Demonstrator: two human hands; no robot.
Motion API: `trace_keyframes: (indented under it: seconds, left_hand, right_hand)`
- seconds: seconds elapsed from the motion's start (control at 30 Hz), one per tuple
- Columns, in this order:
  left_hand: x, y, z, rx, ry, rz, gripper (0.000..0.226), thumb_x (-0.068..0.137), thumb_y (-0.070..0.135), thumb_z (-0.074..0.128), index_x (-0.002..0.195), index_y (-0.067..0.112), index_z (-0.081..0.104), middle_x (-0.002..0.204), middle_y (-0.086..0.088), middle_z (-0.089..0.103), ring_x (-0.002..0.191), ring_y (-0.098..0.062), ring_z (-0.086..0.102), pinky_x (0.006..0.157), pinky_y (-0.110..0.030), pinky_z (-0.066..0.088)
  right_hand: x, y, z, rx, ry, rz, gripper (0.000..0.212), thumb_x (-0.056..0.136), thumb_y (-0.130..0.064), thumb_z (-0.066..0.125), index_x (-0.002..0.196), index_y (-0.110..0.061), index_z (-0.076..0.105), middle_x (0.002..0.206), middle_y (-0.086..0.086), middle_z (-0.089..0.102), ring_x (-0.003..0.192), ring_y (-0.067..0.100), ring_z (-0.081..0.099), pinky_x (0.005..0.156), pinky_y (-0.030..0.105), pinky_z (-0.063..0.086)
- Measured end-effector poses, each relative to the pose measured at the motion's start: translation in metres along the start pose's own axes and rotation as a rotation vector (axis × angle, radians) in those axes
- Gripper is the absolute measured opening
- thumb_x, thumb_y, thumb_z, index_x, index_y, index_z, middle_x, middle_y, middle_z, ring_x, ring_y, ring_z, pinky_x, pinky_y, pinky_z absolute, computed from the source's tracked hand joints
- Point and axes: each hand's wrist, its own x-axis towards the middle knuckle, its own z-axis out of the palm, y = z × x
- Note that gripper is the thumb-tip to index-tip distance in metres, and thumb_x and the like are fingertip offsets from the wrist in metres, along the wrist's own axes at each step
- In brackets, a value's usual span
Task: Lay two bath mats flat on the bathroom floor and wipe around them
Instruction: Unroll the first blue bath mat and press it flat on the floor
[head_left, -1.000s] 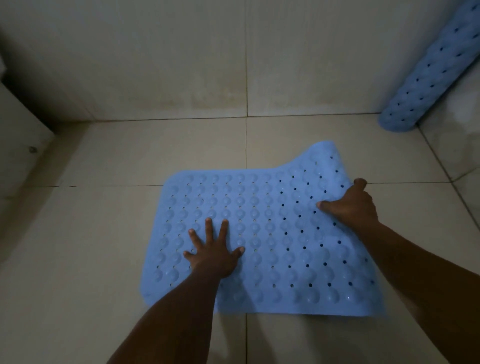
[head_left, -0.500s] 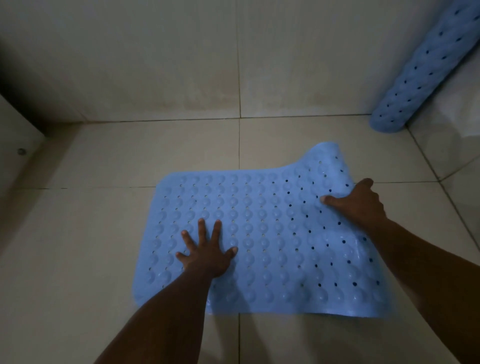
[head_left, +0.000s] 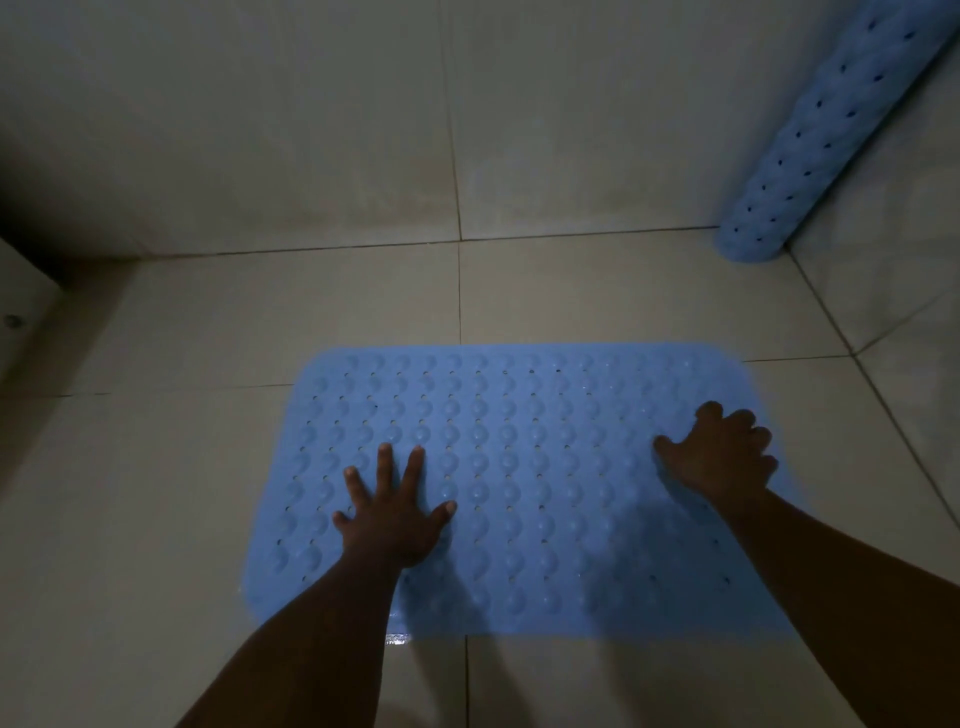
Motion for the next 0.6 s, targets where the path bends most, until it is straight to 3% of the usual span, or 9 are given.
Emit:
trace_keyframes:
  seconds: [0.13,0.27,0.4,0.6]
  left_hand:
    - [0.001,-0.002,0.0,0.005,-0.016,0.001,0.092,0.085,0.086,0.03,0.15,0.052,-0.026,0.16,0.007,-0.04,0.148,-0.044,-0.029,0.116,-0.074,0.009]
    - [-0.001,-0.003,0.004,0.003,-0.004,-0.006,0.092,0.085,0.087,0.029,0.15,0.053,-0.025,0.161,0.008,-0.039,0.149,-0.043,-0.027,0.116,-0.073,0.011]
    - [-0.004,-0.003,0.007,0.008,-0.006,-0.014,0.091,0.084,0.087,0.027,0.149,0.052,-0.027,0.16,0.007,-0.041,0.149,-0.043,-0.028,0.116,-0.073,0.011]
    - [-0.003,-0.002,0.004,0.004,-0.02,-0.021,0.092,0.083,0.089,0.025,0.149,0.053,-0.028,0.159,0.008,-0.042,0.149,-0.043,-0.029,0.116,-0.073,0.009]
  right_hand:
    - [-0.014,-0.006,0.028,0.074,-0.181,-0.038,0.091,0.082,-0.069,0.06,0.153,-0.025,0.026,0.159,0.014,0.022,0.148,0.039,0.02,0.11,0.064,0.03]
    - [-0.026,0.0,0.061,0.019,-0.209,-0.088,0.1,0.087,-0.074,0.048,0.16,-0.029,-0.003,0.168,0.008,-0.012,0.154,0.034,-0.011,0.115,0.071,0.017]
    - [-0.023,0.002,0.064,0.019,-0.218,-0.119,0.099,0.088,-0.075,0.044,0.159,-0.031,-0.009,0.167,0.006,-0.02,0.153,0.034,-0.018,0.115,0.072,0.01]
    - [-0.021,0.004,0.063,0.008,-0.205,-0.133,0.098,0.088,-0.077,0.043,0.159,-0.031,-0.007,0.168,0.005,-0.017,0.154,0.033,-0.015,0.115,0.071,0.011]
